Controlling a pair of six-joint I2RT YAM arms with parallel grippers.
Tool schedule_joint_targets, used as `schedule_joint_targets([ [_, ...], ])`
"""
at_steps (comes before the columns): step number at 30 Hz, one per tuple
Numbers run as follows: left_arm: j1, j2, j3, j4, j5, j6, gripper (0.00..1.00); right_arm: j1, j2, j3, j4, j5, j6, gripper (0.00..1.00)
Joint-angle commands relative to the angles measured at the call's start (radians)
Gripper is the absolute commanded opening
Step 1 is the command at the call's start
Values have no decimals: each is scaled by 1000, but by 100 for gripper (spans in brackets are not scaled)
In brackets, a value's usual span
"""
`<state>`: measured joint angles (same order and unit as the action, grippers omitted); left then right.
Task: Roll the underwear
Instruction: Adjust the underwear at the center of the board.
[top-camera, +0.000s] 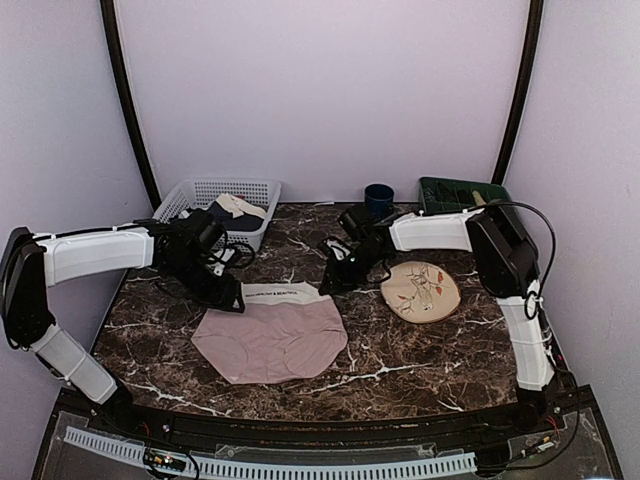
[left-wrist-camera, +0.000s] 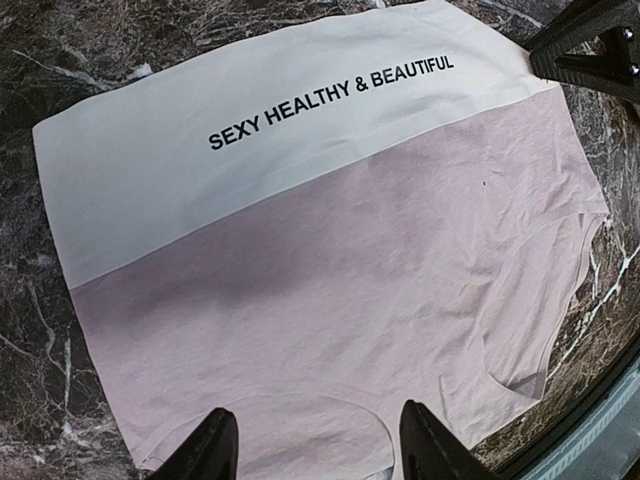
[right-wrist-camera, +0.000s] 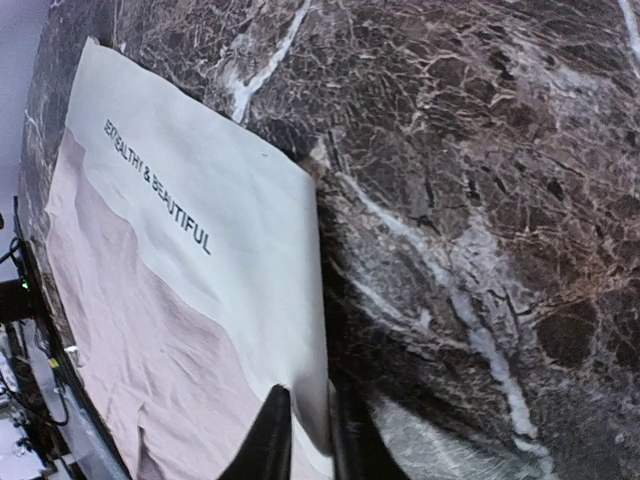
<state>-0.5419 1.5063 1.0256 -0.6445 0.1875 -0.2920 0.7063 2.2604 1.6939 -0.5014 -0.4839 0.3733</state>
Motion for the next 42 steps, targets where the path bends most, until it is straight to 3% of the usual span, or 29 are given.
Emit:
schedule_joint_targets([
  [1,-3,3,-8,-28,-25,25,58,13,-58,-12,110,-75,14,6],
  [2,-2,4,-8,-29,-27,26,58,18,-63,-6,110,-88,9,0],
  [9,-3,8,-10,-27,-38,27,58,103,-97,50,9,4,-92,0],
  [15,-3,6,-18,-39,-41,29,58,233,-32,125,-186,43,-247,9],
  [17,-2,6,-13,-46,-46,34,58,255,-24,124,-231,1,-291,16],
  [21,-2,12,2,-55,-44,39,58,225,-88,83,-198,-80,-279,38],
  [25,-2,17,11,-55,-41,37,59,144,-171,6,-39,-142,-151,38],
  [28,-1,23,18,-55,-40,38,58,98,-183,-4,6,-93,-112,38],
  [34,-3,35,29,-59,-48,43,58,21,-92,55,-40,-23,-58,37],
  [42,-2,46,26,-55,-48,41,59,30,24,163,-92,-124,-62,37],
])
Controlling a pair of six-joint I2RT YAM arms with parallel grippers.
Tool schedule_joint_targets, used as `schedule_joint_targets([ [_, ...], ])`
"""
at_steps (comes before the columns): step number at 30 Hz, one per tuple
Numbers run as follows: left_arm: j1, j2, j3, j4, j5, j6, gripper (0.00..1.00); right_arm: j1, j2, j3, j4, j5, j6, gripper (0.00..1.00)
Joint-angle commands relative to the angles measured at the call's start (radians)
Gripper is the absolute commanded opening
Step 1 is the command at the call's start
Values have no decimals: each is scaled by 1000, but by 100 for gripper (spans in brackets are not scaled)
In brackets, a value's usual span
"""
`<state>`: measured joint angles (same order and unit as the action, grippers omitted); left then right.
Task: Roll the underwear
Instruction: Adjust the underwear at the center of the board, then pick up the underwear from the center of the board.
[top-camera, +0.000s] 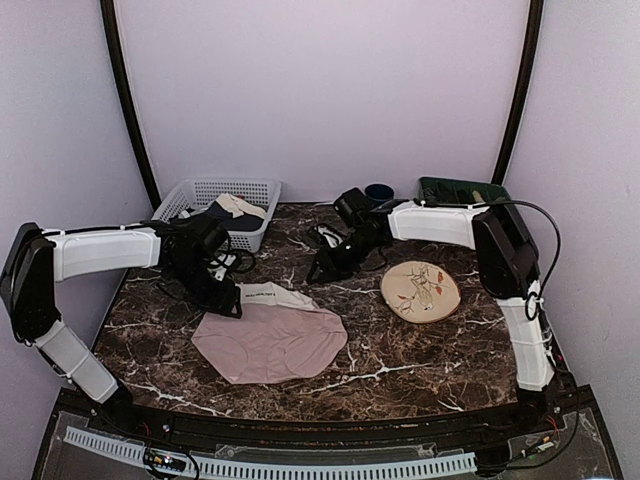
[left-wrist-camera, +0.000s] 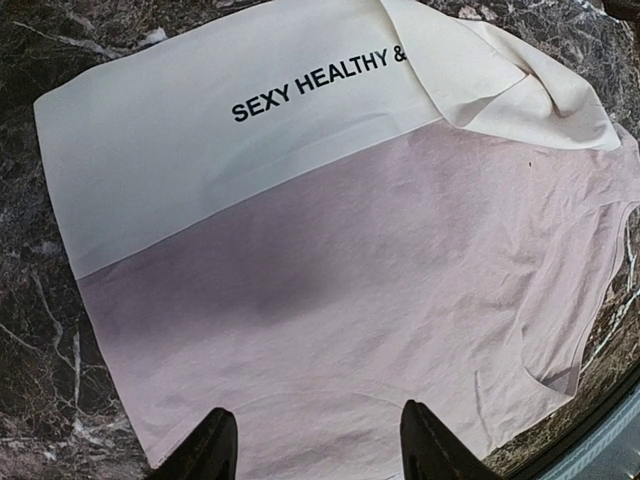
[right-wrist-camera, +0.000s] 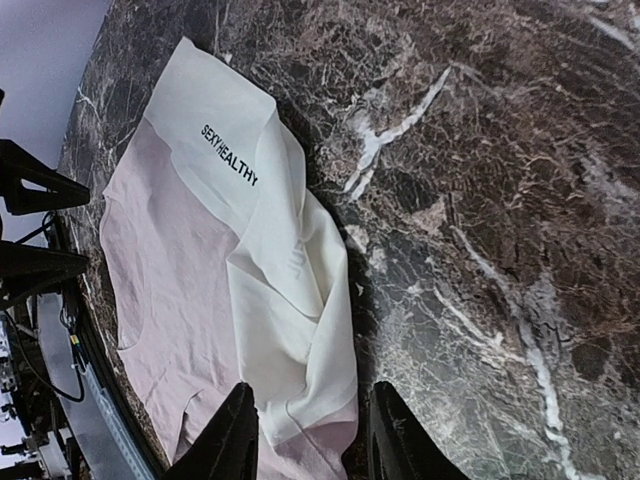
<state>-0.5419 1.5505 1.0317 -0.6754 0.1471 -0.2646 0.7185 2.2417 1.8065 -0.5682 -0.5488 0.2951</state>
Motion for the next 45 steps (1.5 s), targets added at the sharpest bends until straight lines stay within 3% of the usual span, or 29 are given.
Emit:
schedule_joint_targets([
  [1,-2,2,19,-22,-7,11,58,24,52,60,-33,-60,15,37],
  [9,-3,17,14,-11,-6,1,58,61,146,145,-117,-20,-18,33],
  [14,-2,20,15,-14,-15,-1,58,59,172,186,-165,23,-46,19],
  [16,-2,22,16,-15,-18,-2,58,52,172,206,-178,31,-54,4],
  [18,-3,26,18,-16,-19,-1,58,33,155,209,-174,18,-43,0],
  [21,-2,33,15,-19,-29,-2,58,-27,86,122,-49,-104,49,0],
  [23,-1,32,14,-17,-35,-8,58,-88,17,-8,175,-187,178,0],
  [24,4,26,12,-9,-28,-12,58,-113,1,-70,249,-210,239,9],
  [25,12,17,7,3,-15,-20,58,-132,-4,-97,264,-217,269,27],
  [26,27,6,0,15,0,-29,58,-145,-3,-99,228,-205,249,35],
  [30,82,-59,-39,51,32,-53,58,-156,-70,-132,101,-123,144,55],
  [33,139,-97,-88,64,72,-70,58,-153,-156,-245,99,-121,131,57],
  [39,239,-139,-174,79,115,-109,57,-95,-245,-426,83,-143,116,48],
  [45,281,-133,-201,3,65,-143,57,-29,-259,-525,71,-118,113,49],
])
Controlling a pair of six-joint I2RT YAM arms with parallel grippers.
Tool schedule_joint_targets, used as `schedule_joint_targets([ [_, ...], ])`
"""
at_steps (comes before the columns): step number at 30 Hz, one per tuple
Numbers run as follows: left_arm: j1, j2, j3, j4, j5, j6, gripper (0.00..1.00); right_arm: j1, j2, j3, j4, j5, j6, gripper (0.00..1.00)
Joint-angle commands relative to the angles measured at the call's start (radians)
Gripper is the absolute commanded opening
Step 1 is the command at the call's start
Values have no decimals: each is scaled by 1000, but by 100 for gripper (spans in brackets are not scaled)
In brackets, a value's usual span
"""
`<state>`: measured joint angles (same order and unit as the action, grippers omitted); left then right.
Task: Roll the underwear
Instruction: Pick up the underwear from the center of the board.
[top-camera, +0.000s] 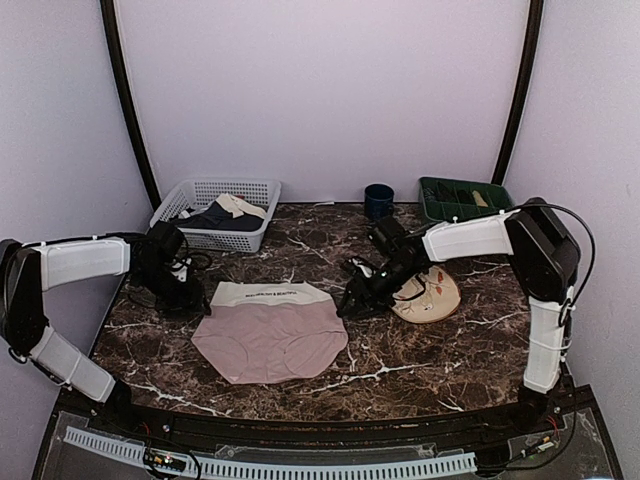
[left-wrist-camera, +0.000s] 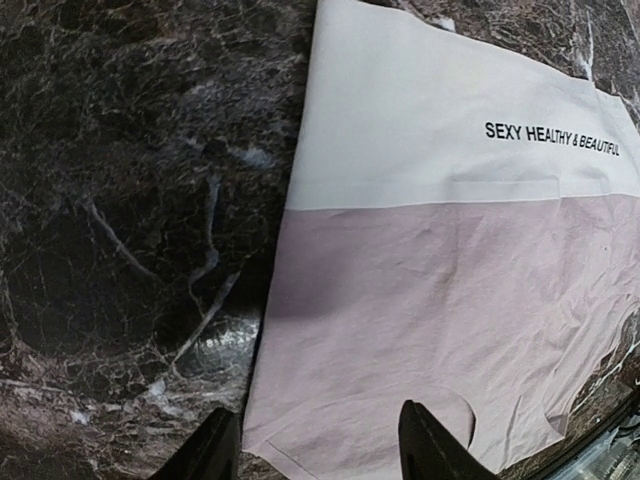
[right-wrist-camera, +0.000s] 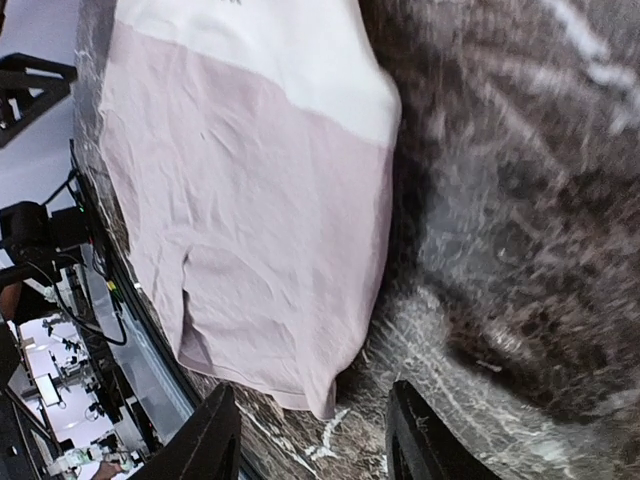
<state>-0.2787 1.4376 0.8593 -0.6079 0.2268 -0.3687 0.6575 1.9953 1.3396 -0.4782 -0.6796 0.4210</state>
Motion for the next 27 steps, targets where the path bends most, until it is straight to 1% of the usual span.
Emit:
schedule_joint_targets([
  [1,19,-21,-38,-77,-19,-46,57,40,-12,-68,-21,25,-14,49],
  [3,21,-21,-58,-91,-12,-55,56,46,-10,-80,-17,43,-12,51],
  [7,19,-3,-62,-94,-1,-73,53,48,27,-72,-3,34,-4,50],
  [10,19,27,-71,-99,6,-88,52,52,51,-66,10,8,-1,45],
  [14,19,48,-90,-45,35,-98,49,53,81,-46,26,-23,-2,37],
  [16,19,77,-91,-18,58,-97,46,53,88,-26,33,-41,-6,32],
  [17,19,83,-89,-4,73,-95,43,51,92,-13,32,-51,-8,28],
  [18,18,86,-85,7,87,-93,35,50,99,7,26,-61,-13,20],
  [20,19,88,-64,7,105,-83,19,43,99,44,-3,-71,-31,0],
  [21,19,81,-47,2,108,-79,10,38,84,55,-5,-73,-35,0],
  [22,19,66,-25,-1,113,-76,3,24,60,62,-7,-75,-37,0],
  [23,19,42,4,-3,124,-76,0,13,34,70,-7,-78,-36,0],
  [25,20,-10,90,-10,137,-76,0,-32,-41,97,-7,-87,-27,0],
  [27,19,-47,235,-9,154,-67,0,-84,-108,140,0,-88,-11,0],
])
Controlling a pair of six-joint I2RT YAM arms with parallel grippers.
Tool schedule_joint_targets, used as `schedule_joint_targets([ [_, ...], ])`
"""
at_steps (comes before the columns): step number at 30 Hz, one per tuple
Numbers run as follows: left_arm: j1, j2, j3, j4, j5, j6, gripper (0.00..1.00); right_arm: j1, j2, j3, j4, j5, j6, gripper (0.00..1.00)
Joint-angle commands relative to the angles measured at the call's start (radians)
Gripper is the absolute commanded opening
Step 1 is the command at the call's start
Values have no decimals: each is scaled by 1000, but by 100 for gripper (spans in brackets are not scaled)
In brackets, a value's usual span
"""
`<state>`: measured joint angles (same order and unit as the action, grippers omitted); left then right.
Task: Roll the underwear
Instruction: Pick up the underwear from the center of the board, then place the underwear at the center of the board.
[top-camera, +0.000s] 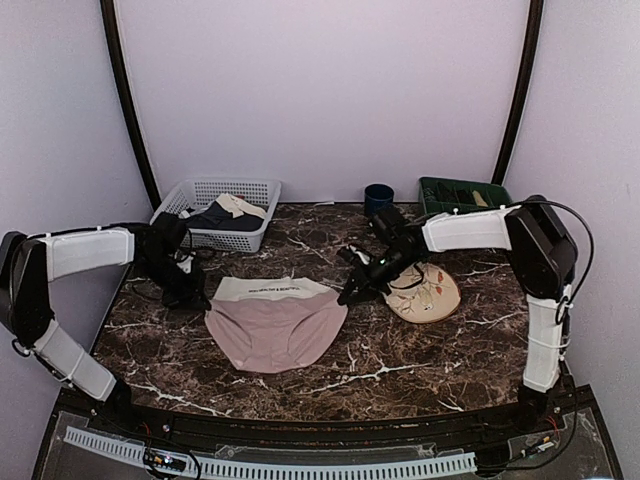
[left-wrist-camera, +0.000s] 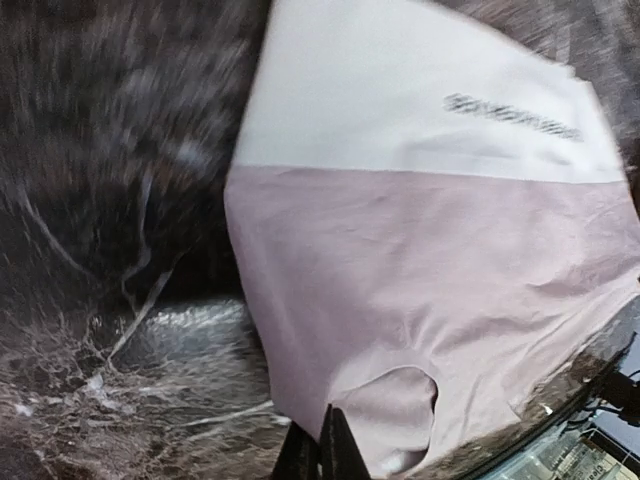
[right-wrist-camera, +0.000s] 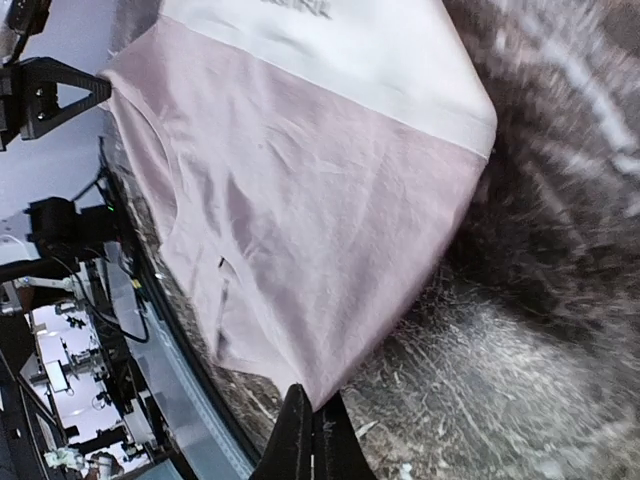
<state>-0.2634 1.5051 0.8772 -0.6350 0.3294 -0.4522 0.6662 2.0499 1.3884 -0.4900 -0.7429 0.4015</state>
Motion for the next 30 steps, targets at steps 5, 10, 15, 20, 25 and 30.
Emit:
schedule_joint_targets([
  [5,5,-143,463,6,31,48,0,-213,-255,255,-28,-27,-2,0],
  [10,3,-197,408,53,166,36,0,-229,-308,239,-89,-38,-45,0],
  [15,0,-379,264,181,328,-11,0,-188,-487,55,17,-64,6,0],
  [20,-4,-370,247,163,310,-18,0,-197,-479,64,7,-33,34,0],
  [25,-5,-232,357,147,241,2,0,-232,-288,300,-98,-17,-10,0],
  [30,-5,-207,414,132,264,38,0,-237,-236,428,-193,-34,-66,0],
])
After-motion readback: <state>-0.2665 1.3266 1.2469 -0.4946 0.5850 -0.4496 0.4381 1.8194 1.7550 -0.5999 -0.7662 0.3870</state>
